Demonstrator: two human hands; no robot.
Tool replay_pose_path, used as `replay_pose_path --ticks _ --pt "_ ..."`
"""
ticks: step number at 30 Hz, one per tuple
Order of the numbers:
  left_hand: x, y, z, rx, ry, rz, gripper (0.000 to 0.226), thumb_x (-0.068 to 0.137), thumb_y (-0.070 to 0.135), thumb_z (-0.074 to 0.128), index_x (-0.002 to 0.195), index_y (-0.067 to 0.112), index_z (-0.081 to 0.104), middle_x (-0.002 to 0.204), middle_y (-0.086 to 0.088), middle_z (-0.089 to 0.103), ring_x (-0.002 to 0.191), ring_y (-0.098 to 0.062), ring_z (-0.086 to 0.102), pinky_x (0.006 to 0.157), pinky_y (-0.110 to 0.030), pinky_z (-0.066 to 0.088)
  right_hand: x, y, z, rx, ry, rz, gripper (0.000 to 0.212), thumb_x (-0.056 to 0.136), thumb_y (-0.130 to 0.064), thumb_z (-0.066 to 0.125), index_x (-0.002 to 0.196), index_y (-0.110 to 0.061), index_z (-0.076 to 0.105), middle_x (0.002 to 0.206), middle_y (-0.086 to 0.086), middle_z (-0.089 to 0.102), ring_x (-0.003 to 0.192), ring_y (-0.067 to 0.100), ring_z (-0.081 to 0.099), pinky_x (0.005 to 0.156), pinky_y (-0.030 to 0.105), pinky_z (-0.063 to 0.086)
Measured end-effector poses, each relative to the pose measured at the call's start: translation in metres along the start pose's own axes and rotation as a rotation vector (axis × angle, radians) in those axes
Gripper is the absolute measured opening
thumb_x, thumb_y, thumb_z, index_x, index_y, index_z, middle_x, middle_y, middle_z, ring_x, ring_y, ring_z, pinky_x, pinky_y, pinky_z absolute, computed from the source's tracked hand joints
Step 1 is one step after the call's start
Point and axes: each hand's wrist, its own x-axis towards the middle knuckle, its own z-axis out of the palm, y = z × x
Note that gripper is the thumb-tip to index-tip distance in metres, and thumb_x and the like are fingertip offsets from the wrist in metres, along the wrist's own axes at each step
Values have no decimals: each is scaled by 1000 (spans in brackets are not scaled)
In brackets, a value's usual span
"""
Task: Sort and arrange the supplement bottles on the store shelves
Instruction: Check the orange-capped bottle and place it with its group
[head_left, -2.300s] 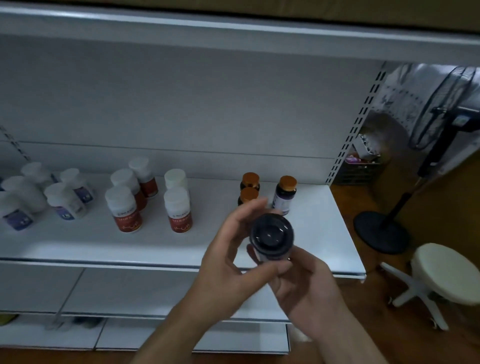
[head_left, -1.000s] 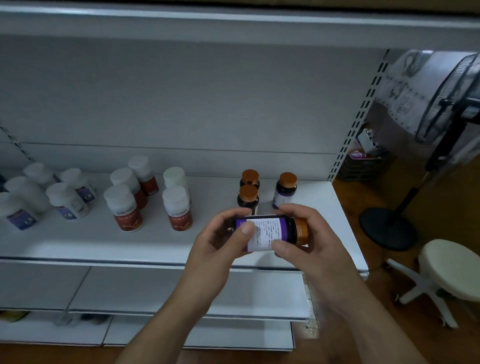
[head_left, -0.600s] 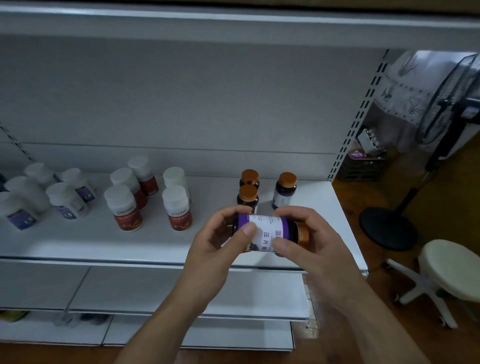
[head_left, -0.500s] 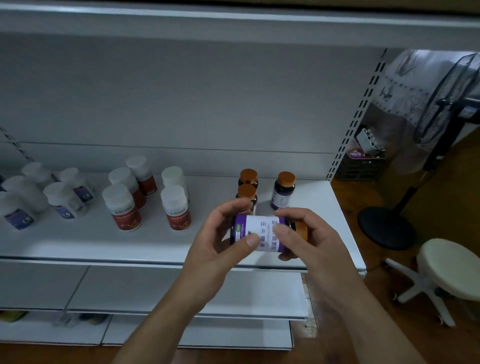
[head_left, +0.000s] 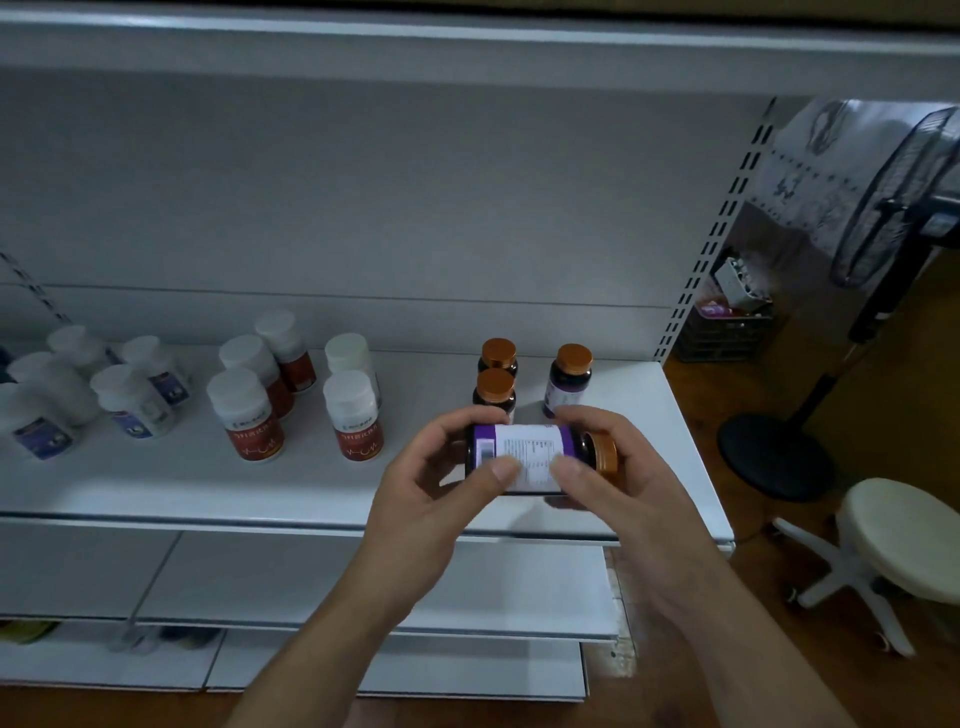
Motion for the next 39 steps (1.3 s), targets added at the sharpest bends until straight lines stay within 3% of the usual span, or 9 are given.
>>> replay_pose_path --ticks 3,7,11,19,24,30,33,36,39 --pt "2 -1 0 31 28 -35 38 79 44 75 112 27 67 106 5 71 110 -21 63 75 -20 54 -1 0 0 -39 9 -46 37 76 -31 70 112 -32 59 100 -27 64 104 -1 61 73 17 55" --pt "0 -3 -2 45 -65 46 42 78 26 73 118 27 62 119 5 66 115 -16 61 84 -22 53 0 0 2 0 76 0 27 76 -40 60 102 -33 63 92 -25 68 97 -3 63 65 15 55" --pt "1 -3 0 6 11 41 23 83 28 73 105 22 71 109 0 71 107 -20 65 77 -22 55 -1 -4 0 5 0 -9 39 74 -36 63 112 -36 57 100 -28 62 103 -4 60 72 15 54" --pt "1 -6 1 190 -32 -5 45 72 42 79 114 43 62 112 15 66 107 -11 64 80 -24 57 3 0 1 2 88 19 35 73 -42 63 108 -37 60 93 -21 67 97 -3 64 66 17 56" --pt "3 -8 4 78 45 -73 40 69 52 65 100 27 69 93 7 73 89 -16 70 74 -27 57 3 -1 0 2 35 0 47 75 -34 68 120 -36 55 103 -21 64 102 5 65 72 20 57" --pt "3 -9 0 410 -42 46 49 73 61 70 116 42 57 107 22 60 100 -1 60 76 -16 53 10 1 4 -133 129 1 46 65 -58 64 109 -44 57 94 -19 65 94 8 67 69 22 59" --pt "4 -11 4 625 -82 141 56 71 59 70 120 47 47 112 25 54 105 4 55 75 -10 51 15 -1 8 -229 147 -9 50 58 -72 58 103 -51 54 95 -35 60 98 -5 61 77 25 58" --pt "4 -14 6 503 -19 89 51 75 53 70 120 37 54 106 19 61 100 -3 61 73 -15 53 19 -3 13 -283 138 -4 38 63 -70 55 98 -54 52 93 -44 56 98 -17 55 78 24 56" --pt "6 -20 4 185 13 -98 39 81 47 71 114 29 62 98 11 70 93 -14 68 76 -25 56 27 3 11 -268 165 24 36 71 -71 50 102 -52 53 95 -40 60 96 -10 60 83 31 58"
